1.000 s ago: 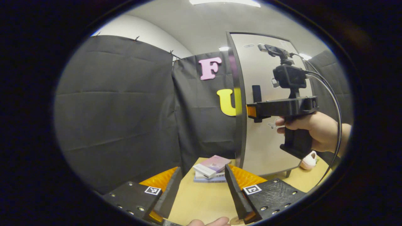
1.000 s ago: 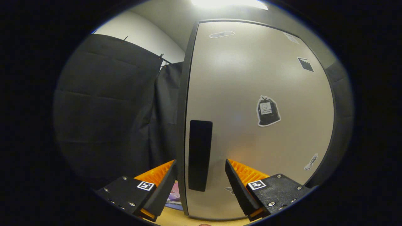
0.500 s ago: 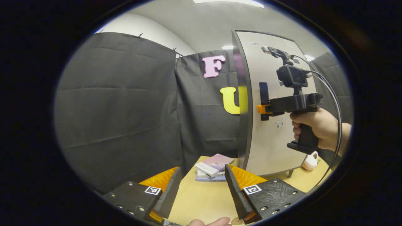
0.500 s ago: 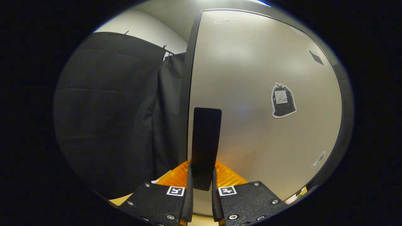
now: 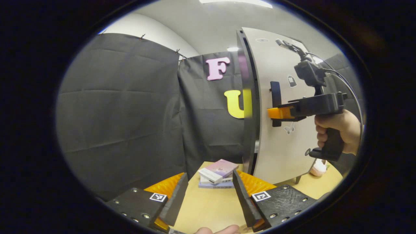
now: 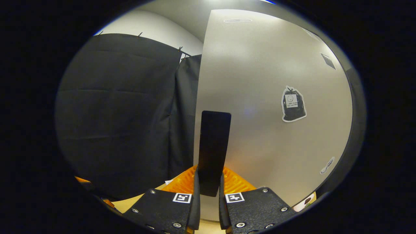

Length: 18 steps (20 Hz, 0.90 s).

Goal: Open the cabinet door with the right hand, grasp the bottle in the cabinet with the left hand and place it on the coaster, then close the cabinet door with the right hand.

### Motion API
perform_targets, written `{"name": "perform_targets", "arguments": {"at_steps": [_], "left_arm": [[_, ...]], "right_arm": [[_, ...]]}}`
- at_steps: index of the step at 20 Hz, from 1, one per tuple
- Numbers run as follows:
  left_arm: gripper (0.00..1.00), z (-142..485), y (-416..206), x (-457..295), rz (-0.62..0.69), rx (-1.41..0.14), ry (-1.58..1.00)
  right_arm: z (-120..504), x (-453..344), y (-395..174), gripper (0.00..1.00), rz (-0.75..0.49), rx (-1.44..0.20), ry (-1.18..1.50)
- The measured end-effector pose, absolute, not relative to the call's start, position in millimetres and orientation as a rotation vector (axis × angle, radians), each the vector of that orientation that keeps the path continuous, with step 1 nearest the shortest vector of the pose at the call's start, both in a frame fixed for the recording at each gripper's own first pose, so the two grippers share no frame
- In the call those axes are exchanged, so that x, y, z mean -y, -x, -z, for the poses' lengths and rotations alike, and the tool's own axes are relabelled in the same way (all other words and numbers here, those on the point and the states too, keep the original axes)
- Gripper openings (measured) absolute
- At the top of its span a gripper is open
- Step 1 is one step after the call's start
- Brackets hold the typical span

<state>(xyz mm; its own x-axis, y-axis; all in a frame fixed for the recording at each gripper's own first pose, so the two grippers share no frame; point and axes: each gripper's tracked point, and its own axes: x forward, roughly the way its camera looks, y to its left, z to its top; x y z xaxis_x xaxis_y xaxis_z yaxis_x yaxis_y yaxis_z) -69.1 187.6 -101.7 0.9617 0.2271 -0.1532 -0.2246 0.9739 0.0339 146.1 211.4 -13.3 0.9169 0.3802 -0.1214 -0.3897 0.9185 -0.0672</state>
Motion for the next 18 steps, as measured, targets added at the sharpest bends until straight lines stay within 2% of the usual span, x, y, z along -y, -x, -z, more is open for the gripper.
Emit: {"name": "perform_targets", "arguments": {"at_steps": [11,12,18], "left_arm": [[0.79,101.2,92.1,-151.1,-0.183,-0.167,-0.021],[0.82,101.2,96.9,-145.1,-0.176,-0.176,-0.017],[0.79,86.3,96.1,-125.4,-0.157,-0.155,-0.018]], "right_arm": [[7.4,-201.2,-101.9,0.24,-0.501,-0.115,0.100],[6.6,-199.7,-97.4,0.24,-0.512,-0.115,0.099],[2.9,-185.0,-69.0,0.23,-0.557,-0.114,0.096]]}}
